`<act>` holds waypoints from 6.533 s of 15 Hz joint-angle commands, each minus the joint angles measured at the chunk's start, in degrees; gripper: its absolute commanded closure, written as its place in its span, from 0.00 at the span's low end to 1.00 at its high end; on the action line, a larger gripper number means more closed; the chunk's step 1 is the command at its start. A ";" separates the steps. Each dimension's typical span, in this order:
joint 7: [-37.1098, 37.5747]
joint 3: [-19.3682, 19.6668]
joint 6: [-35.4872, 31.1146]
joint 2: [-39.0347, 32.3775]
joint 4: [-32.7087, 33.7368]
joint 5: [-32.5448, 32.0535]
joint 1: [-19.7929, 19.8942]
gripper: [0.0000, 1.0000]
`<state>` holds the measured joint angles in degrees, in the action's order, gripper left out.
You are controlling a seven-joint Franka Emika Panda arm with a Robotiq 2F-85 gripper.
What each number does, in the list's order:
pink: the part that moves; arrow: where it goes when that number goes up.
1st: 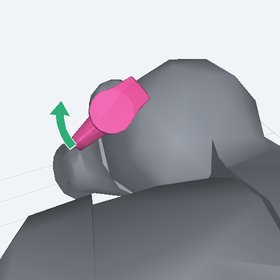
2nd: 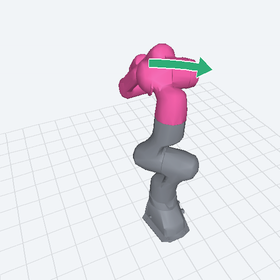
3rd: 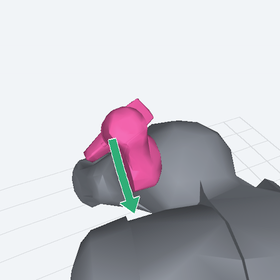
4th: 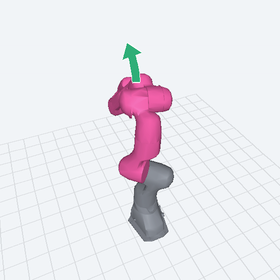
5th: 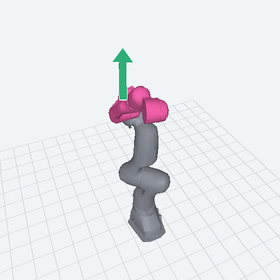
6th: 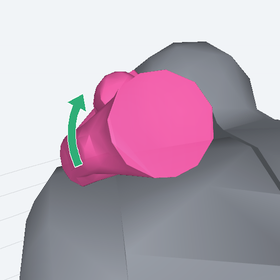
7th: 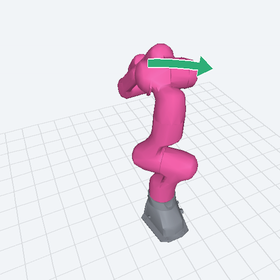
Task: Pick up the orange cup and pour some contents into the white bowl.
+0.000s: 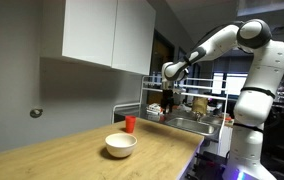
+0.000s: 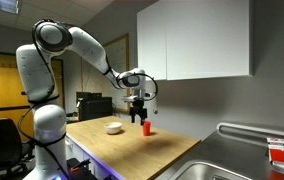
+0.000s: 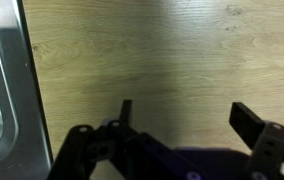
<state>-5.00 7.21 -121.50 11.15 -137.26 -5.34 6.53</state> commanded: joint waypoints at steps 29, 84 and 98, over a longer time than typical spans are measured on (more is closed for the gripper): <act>1.56 -5.11 5.95 -35.79 41.14 10.27 -2.75 0.00; 64.50 -20.91 10.86 -25.01 15.18 -59.38 -33.11 0.98; 87.73 -28.32 43.31 -36.97 16.73 -76.59 -41.80 0.98</act>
<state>80.71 -20.04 -83.99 -23.18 -122.09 -79.60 -33.56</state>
